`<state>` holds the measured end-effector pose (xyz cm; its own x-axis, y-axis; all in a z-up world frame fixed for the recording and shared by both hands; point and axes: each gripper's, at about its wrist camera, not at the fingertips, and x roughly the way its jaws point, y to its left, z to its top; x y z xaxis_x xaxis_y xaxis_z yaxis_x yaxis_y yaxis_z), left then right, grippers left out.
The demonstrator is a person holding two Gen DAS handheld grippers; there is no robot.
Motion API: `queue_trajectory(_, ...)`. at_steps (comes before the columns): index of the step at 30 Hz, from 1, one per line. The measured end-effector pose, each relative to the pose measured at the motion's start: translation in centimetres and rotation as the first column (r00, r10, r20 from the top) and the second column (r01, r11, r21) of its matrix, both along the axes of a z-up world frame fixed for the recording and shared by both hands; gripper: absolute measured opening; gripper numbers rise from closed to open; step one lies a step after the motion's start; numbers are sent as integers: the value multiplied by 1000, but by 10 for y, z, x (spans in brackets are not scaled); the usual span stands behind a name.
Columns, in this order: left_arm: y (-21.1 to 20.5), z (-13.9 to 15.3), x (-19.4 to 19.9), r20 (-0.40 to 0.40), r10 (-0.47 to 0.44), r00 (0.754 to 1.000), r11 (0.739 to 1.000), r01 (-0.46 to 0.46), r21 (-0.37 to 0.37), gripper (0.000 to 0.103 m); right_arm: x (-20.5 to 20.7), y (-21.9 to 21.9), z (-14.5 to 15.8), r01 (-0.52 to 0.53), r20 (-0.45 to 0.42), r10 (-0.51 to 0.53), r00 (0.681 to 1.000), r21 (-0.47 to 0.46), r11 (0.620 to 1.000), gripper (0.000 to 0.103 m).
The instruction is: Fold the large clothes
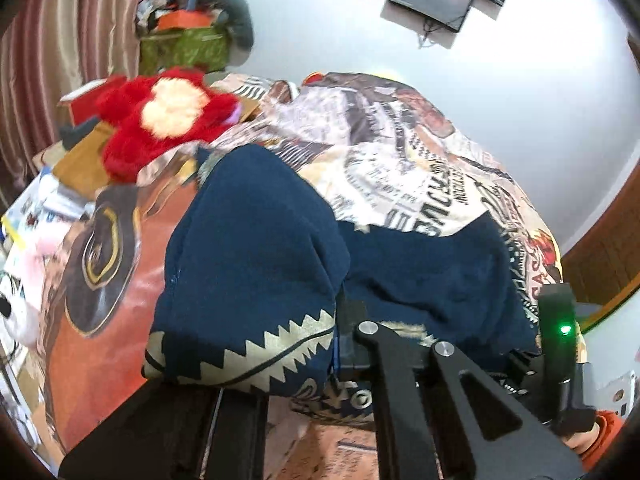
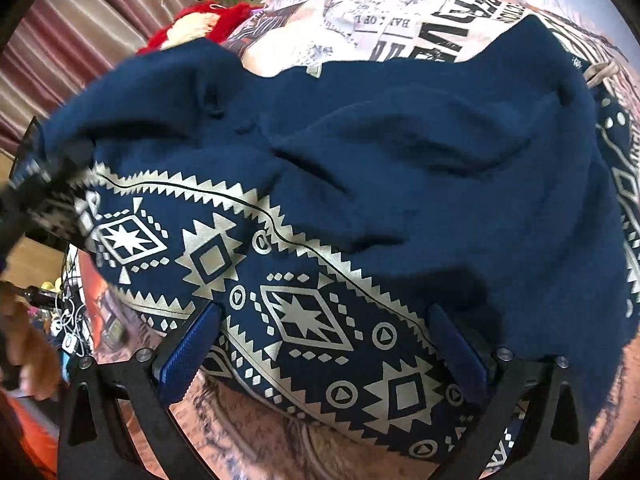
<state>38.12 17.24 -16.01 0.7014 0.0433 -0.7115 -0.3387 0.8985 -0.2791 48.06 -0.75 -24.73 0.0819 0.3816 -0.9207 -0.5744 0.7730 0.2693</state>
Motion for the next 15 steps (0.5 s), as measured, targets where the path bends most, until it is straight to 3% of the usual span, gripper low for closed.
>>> queue_trajectory(6, -50, 36, 33, 56, -121, 991, 991, 117, 70, 7, 9, -12, 3, 24, -75, -20, 997, 53, 998, 103)
queue_trajectory(8, -76, 47, 46, 74, -189, 979, 978, 181, 107, 7, 15, -28, 9, 72, -133, -60, 989, 87, 994, 98)
queue_trajectory(10, -108, 53, 59, 80, -271, 959, 956, 258, 139, 7, 17, -54, 17, 134, -204, -104, 973, 139, 981, 97)
queue_trajectory(12, -142, 55, 64, 76, -338, 938, 928, 318, 194, 7, 17, -92, 36, 205, -217, -160, 963, 201, 958, 97)
queue_trajectory(15, -190, 38, 66, 17, -465, 885, 862, 449, 235, 7, 11, -158, 76, 284, -78, -274, 959, 203, 937, 97)
